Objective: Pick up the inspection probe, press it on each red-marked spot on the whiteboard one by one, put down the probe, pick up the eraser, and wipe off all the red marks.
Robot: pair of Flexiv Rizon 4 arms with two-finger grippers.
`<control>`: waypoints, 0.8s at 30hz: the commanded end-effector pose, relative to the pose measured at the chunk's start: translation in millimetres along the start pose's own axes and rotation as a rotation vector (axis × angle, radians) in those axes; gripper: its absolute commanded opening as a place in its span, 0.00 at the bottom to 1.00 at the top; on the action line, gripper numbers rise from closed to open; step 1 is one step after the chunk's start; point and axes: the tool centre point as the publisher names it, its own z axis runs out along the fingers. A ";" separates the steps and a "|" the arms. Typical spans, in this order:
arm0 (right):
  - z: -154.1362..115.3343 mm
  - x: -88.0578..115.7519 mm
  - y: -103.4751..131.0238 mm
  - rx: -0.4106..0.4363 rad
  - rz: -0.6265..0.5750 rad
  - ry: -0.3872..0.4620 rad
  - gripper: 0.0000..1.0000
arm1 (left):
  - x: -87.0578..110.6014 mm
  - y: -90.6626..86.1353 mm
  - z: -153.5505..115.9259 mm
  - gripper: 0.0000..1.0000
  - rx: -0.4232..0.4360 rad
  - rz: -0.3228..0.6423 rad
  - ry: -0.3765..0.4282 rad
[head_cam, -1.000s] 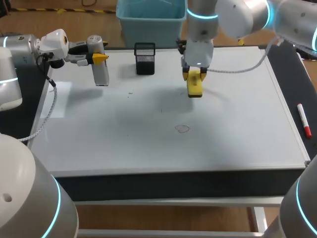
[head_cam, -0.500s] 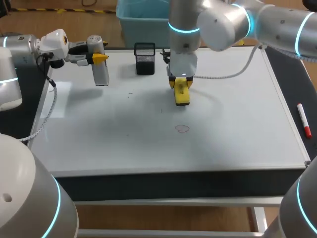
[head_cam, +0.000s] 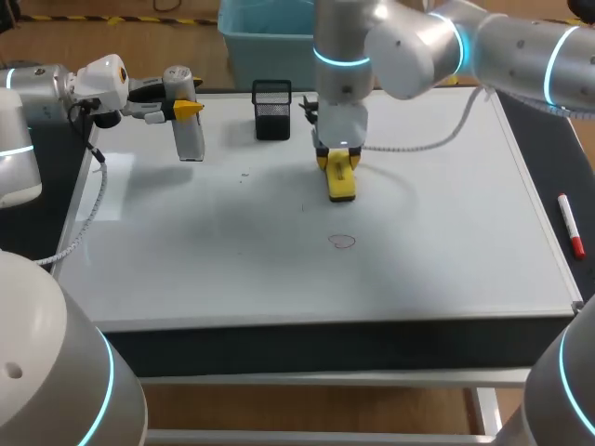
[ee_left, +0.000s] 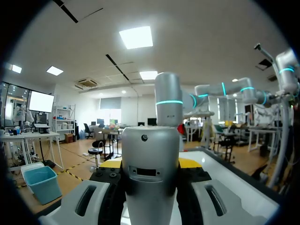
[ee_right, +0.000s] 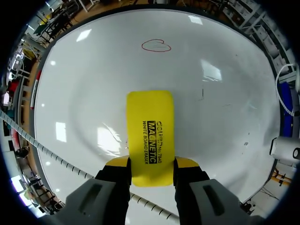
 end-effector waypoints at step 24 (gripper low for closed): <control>10.1 54.5 -7.9 0.002 0.095 0.046 0.00 | -1.3 -0.5 -0.1 0.00 0.000 -0.001 0.004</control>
